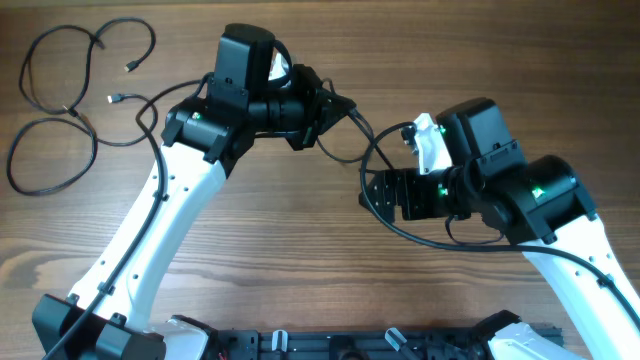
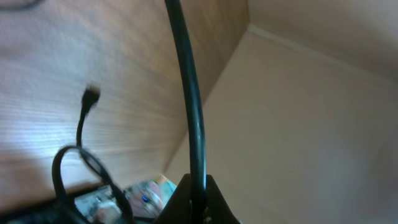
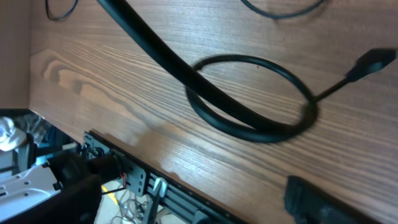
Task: Untangle cables
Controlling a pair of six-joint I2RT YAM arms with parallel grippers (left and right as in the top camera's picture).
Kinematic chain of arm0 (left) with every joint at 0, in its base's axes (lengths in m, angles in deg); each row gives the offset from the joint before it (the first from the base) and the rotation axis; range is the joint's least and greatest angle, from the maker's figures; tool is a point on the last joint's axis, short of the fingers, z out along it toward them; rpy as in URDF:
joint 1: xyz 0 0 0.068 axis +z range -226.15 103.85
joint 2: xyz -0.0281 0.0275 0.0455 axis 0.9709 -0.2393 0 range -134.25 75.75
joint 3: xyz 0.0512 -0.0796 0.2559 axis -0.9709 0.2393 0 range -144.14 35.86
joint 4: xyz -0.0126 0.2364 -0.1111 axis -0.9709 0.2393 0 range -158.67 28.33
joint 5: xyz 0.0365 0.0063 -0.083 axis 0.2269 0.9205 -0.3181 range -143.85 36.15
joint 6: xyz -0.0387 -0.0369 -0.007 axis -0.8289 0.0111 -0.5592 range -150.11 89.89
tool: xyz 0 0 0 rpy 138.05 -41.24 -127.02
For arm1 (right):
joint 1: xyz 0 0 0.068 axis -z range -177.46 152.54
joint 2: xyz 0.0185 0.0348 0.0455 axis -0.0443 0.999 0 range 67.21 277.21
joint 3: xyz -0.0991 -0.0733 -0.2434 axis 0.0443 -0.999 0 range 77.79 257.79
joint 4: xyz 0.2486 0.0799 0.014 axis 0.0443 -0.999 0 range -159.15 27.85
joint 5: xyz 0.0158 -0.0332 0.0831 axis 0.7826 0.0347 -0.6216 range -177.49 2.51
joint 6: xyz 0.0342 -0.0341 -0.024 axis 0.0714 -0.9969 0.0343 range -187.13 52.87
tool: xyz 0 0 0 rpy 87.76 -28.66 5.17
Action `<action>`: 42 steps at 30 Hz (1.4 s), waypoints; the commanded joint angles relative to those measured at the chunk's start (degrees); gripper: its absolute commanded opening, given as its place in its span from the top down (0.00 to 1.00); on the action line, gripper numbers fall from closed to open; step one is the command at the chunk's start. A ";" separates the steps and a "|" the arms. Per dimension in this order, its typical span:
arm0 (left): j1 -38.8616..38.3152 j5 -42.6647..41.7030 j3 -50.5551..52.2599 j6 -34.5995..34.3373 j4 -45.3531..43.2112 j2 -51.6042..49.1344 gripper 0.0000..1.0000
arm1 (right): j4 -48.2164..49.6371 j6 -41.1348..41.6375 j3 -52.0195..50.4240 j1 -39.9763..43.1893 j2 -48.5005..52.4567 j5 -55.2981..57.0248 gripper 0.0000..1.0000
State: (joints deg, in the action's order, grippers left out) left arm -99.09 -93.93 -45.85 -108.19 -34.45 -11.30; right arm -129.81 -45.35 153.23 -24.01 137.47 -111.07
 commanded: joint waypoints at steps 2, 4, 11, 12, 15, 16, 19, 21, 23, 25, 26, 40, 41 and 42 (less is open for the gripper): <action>0.24 -5.84 -0.44 -6.62 -0.42 0.39 0.96 | 0.98 -3.54 -0.20 -0.02 -0.74 2.34 0.11; 0.24 -6.62 -0.44 -6.60 -0.39 0.39 0.96 | 1.20 -3.52 -0.20 -0.02 -0.74 3.74 0.11; 0.24 -6.58 -0.44 -6.58 -0.39 0.37 0.96 | 5.51 11.85 -0.20 -0.02 -0.74 5.77 0.10; 0.24 -6.58 -0.44 -6.58 -0.39 0.37 0.96 | 5.75 14.14 -0.20 -0.02 -0.74 7.08 0.10; 0.24 -6.60 -0.44 -6.58 -0.37 0.37 0.96 | 6.27 19.26 -0.20 -0.02 -0.74 10.91 0.11; 0.22 -6.62 -0.44 -6.58 -0.37 0.37 0.96 | 6.38 21.05 -0.20 -0.02 -0.72 11.78 0.11; 0.17 -7.02 -0.44 -6.62 -0.39 0.37 0.96 | 6.64 26.71 -0.20 -0.02 -0.42 15.30 0.24; 0.20 -7.06 -0.44 -6.62 -0.39 0.37 0.96 | 6.80 28.46 -0.20 -0.02 -0.20 15.23 0.27; 0.17 -7.04 -0.44 -6.62 -0.39 0.37 0.96 | 6.93 29.62 -0.20 -0.02 0.13 15.26 0.31; 0.20 -7.02 -0.44 -6.60 -0.39 0.37 0.96 | 7.43 29.66 -0.20 -0.02 0.59 15.23 0.44; 0.20 -7.02 -0.44 -6.60 -0.39 0.37 0.96 | 7.45 29.66 -0.20 -0.02 0.68 15.26 0.52; 0.24 -7.96 -0.44 -9.88 -0.22 0.37 0.96 | 8.31 32.44 -0.20 -0.02 1.75 18.71 0.71; 0.24 -7.93 -0.44 -10.62 -0.22 0.37 0.96 | 8.39 32.44 -0.20 -0.02 2.21 18.71 0.71; 0.24 -7.91 -0.44 -10.93 -0.22 0.37 0.96 | 8.50 32.44 -0.20 -0.02 2.56 18.71 0.72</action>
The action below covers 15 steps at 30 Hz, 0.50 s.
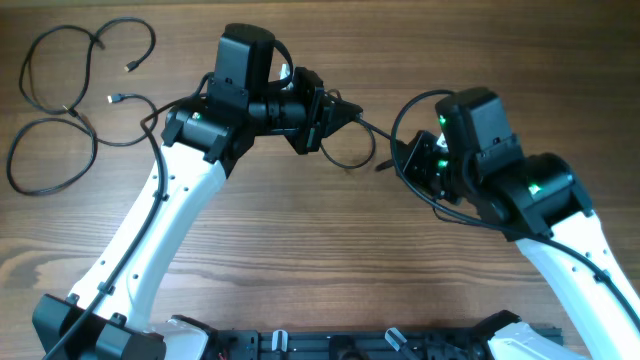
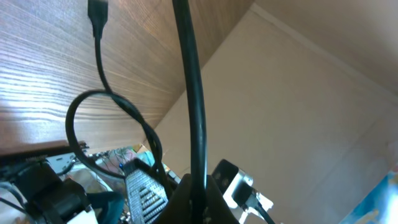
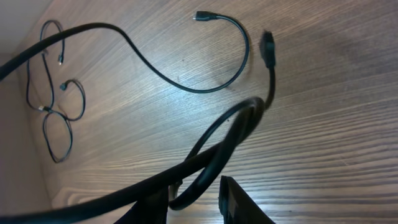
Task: Untangle cables
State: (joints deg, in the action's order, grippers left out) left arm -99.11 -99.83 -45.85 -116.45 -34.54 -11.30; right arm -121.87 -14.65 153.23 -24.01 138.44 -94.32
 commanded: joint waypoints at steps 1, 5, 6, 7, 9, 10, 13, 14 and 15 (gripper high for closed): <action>0.26 -2.01 -0.44 -2.67 -0.13 0.37 0.96 | 0.61 1.73 -0.20 -0.02 1.88 1.97 0.73; 0.26 -2.01 -0.44 -2.64 -0.11 0.37 0.96 | 1.03 1.68 -0.20 -0.02 3.30 1.95 0.96; 0.26 -2.01 -0.44 -2.64 -0.11 0.37 0.96 | 0.98 1.60 -0.20 -0.02 3.48 1.95 0.96; 0.26 -1.97 -0.44 -2.62 -0.09 0.37 0.96 | 0.90 1.46 -0.20 -0.02 3.48 1.95 0.96; 0.26 0.02 -0.44 -2.34 0.39 0.37 0.96 | 0.59 1.49 -0.17 -0.02 2.71 1.92 0.96; 0.26 3.21 -0.44 -1.55 1.77 0.37 0.96 | 0.52 1.31 -0.15 -0.02 1.70 1.68 0.96; 0.26 17.73 -0.44 2.75 8.70 0.35 0.96 | 1.66 -4.22 -0.13 -0.02 -2.54 -1.90 0.96; 0.26 24.37 -0.44 2.84 12.24 0.35 0.96 | 2.19 -7.67 -0.13 -0.02 -4.72 -3.54 0.96; 0.26 28.57 -0.44 2.86 14.12 0.35 0.96 | 2.29 -9.79 -0.13 -0.02 -6.36 -4.55 0.96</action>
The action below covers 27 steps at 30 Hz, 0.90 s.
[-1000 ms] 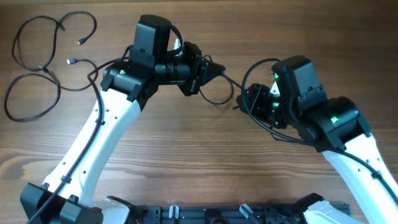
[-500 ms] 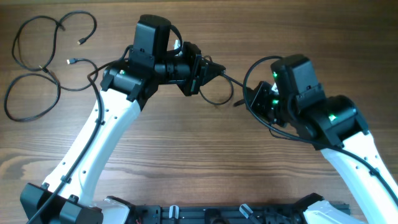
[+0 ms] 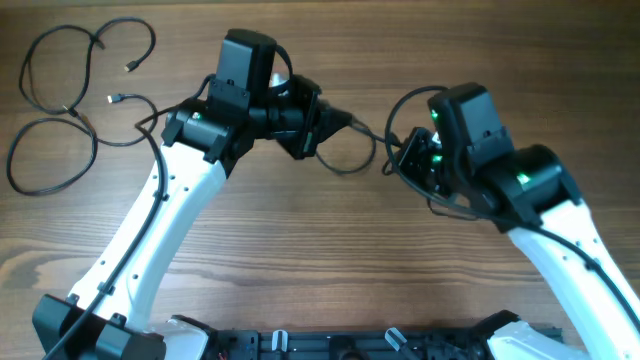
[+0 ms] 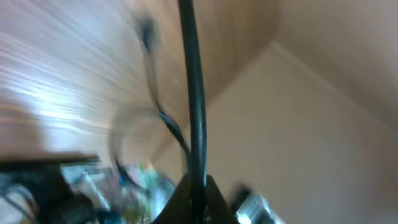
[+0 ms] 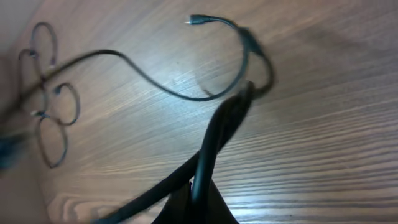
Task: Untangle cables
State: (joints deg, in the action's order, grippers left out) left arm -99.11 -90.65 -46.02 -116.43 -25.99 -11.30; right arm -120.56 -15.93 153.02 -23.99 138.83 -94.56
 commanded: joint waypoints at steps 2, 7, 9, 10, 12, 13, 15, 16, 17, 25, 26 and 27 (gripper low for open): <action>0.26 26.18 -0.26 2.84 8.31 0.35 0.96 | 0.96 -13.03 0.09 -0.04 -10.27 -6.38 0.96; 0.26 33.77 -0.26 3.28 12.46 0.35 0.96 | 0.96 -21.42 0.09 -0.04 -18.03 -7.34 0.96; 0.26 35.89 -0.26 3.61 13.68 0.35 0.96 | 0.74 -21.64 0.09 -0.04 -19.80 -5.66 0.96; 0.26 37.90 -0.26 3.61 14.64 0.35 0.96 | 0.39 -20.70 0.09 -0.04 -20.48 -3.50 0.96; 0.26 41.99 -0.26 3.61 16.55 0.35 0.96 | -1.92 -15.17 0.09 -0.04 -21.09 3.93 0.96; 0.26 44.06 -0.26 3.61 17.88 0.35 0.96 | -4.57 -9.25 0.09 -0.04 -21.11 9.42 0.96; 0.26 45.94 -0.26 3.61 19.80 0.35 0.96 | -8.94 0.00 0.09 -0.04 -21.00 16.02 0.96; 0.26 46.16 -0.26 3.61 20.41 0.31 0.96 | -10.51 3.74 0.07 -0.04 -20.98 17.94 0.96; 0.26 46.12 -0.26 3.61 21.20 0.24 0.95 | -10.75 4.94 0.07 -0.04 -20.96 18.03 0.96; 0.26 46.58 -0.20 3.65 25.86 -0.02 0.93 | -9.60 16.02 0.09 -0.04 -20.96 22.25 0.96; 0.26 46.56 -0.20 3.63 26.64 -0.02 0.93 | -9.55 17.14 0.09 -0.04 -20.96 22.84 0.96; 0.26 46.56 -0.20 3.63 27.06 -0.02 0.93 | -9.55 17.88 0.07 -0.04 -20.96 22.99 0.96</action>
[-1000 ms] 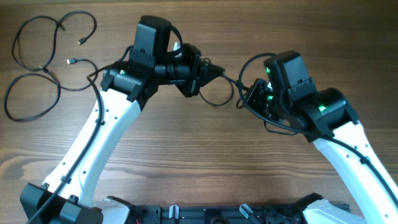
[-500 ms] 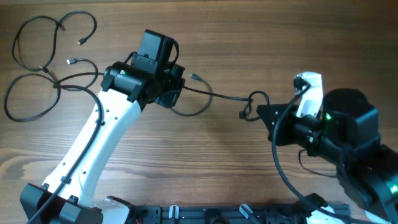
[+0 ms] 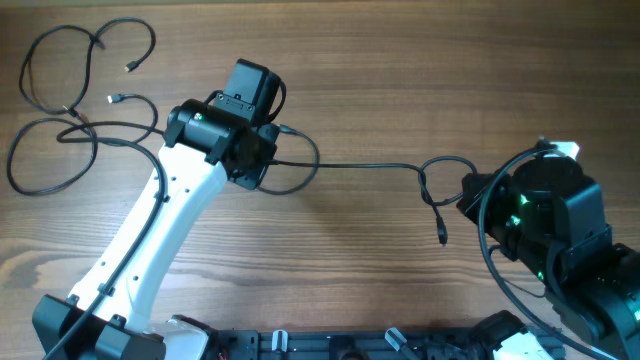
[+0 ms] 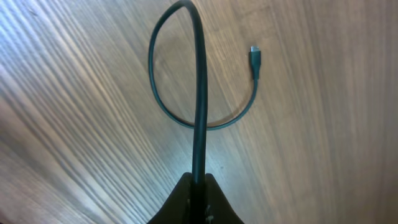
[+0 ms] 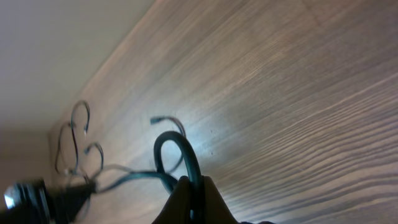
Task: Untangle cables
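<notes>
A black cable [image 3: 360,167] runs almost straight across the table between my two grippers. My left gripper [image 3: 262,168] is shut on it; in the left wrist view the cable [image 4: 199,112] rises from the shut gripper [image 4: 199,182] and curls into a loop ending in a small plug [image 4: 254,59]. My right gripper [image 3: 468,198] is shut on the other part; the right wrist view has the cable [image 5: 176,148] arching out of the closed gripper [image 5: 193,184]. A loose plug end [image 3: 442,238] lies on the wood near the right gripper.
A second thin black cable [image 3: 50,150] lies in several loops at the far left, with small plugs [image 3: 112,98] near the back left corner. The table is brown wood [image 3: 400,60]. A black rail [image 3: 330,345] runs along the near edge.
The grippers stood close together at the middle back of the table. Now the left one is further left and lower, the right one far to the right, and the cable is stretched between them.
My left gripper held the cable from the oldest moment on, near the middle back. The right gripper was open beside a coil of that cable, then open around it, then shut on it. Now both hold it far apart and the coil is drawn out.
</notes>
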Controlling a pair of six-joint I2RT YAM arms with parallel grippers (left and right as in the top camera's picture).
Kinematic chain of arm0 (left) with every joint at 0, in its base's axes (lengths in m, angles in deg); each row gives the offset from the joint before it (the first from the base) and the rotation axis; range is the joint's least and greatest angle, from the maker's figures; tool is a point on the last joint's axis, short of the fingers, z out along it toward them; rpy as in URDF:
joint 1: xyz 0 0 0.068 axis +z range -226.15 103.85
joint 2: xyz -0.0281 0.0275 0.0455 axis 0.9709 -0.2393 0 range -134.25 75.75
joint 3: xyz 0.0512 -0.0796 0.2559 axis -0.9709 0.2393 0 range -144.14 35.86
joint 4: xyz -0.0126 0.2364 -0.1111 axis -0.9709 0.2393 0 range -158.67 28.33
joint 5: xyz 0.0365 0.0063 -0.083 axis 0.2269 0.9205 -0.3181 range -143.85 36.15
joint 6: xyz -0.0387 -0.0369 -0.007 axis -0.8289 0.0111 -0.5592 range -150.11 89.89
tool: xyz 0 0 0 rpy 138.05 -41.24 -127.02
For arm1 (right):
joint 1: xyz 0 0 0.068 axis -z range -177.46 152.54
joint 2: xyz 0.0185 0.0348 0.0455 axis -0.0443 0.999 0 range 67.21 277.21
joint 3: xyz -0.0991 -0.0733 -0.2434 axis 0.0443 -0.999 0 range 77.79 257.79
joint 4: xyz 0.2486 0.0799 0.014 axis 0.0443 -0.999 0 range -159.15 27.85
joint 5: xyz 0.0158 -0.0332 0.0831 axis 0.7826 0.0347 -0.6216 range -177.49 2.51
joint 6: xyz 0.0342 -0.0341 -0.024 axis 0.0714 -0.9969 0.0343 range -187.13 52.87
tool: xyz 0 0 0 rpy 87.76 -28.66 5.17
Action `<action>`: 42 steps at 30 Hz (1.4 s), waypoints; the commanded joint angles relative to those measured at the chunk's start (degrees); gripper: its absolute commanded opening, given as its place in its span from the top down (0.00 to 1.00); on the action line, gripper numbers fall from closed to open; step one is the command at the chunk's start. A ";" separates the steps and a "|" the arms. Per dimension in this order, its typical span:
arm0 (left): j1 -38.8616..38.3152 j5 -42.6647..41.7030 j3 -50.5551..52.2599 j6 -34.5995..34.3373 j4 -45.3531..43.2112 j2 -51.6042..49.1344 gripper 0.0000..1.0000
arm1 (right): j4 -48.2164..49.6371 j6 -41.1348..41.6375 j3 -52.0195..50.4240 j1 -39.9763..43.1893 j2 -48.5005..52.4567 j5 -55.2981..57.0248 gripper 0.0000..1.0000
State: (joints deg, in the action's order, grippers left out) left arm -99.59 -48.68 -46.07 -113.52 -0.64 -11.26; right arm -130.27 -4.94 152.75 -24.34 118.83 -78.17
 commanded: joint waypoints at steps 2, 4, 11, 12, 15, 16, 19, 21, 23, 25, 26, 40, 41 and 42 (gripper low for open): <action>0.74 4.55 -0.15 0.72 2.12 -0.07 0.93 | 0.13 7.15 0.35 0.31 -0.94 5.84 0.96; 0.72 3.82 -0.15 0.72 2.05 -0.07 0.93 | 0.13 6.75 0.33 0.31 -0.94 3.65 0.96; 1.25 -19.15 -0.24 25.20 -10.93 0.83 0.63 | 0.33 6.25 0.33 0.31 0.20 -5.86 0.96; 1.42 -23.04 -0.28 29.18 -13.20 1.33 0.34 | 0.37 5.27 0.33 0.31 0.55 -7.19 0.96; 1.42 -34.97 -0.28 38.97 -20.04 3.80 0.06 | 0.79 1.64 0.33 0.31 2.58 -9.05 0.96; 1.44 -38.29 -0.28 40.83 -21.46 4.61 0.06 | 0.85 0.70 0.33 0.31 3.32 -9.51 0.96; 1.42 -46.03 -0.28 41.05 -23.91 7.23 0.06 | 2.38 -1.99 0.33 0.31 5.57 -12.61 0.96; 1.03 -46.07 -0.26 35.56 -23.63 8.00 0.25 | 4.96 -4.44 0.33 0.31 7.19 -15.78 0.96; -0.46 -46.01 -0.26 29.86 -21.86 7.89 0.28 | 7.26 -4.28 0.33 0.31 8.74 -17.35 0.96; -1.99 -45.53 -0.26 28.68 -20.70 7.76 0.27 | 8.74 -4.31 0.33 0.31 9.86 -18.29 0.96; -3.06 -44.61 -0.26 28.70 -20.37 7.72 0.30 | 9.25 -4.26 0.33 0.31 10.36 -18.88 0.96; -16.13 -10.03 -0.20 2.14 -14.64 7.28 0.44 | 14.10 2.32 0.33 0.31 11.54 -19.43 0.96; -16.22 -8.24 -0.20 -0.94 -14.93 7.08 0.41 | 13.88 2.25 0.33 0.31 11.52 -21.11 0.96; -16.20 -8.11 -0.20 -1.73 -15.45 6.93 0.41 | 13.88 2.27 0.33 0.31 11.50 -22.03 0.96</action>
State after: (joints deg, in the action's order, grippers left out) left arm -115.55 -64.51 -46.02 -106.73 -15.32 -3.54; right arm -116.50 -3.89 152.75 -24.27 130.28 -96.93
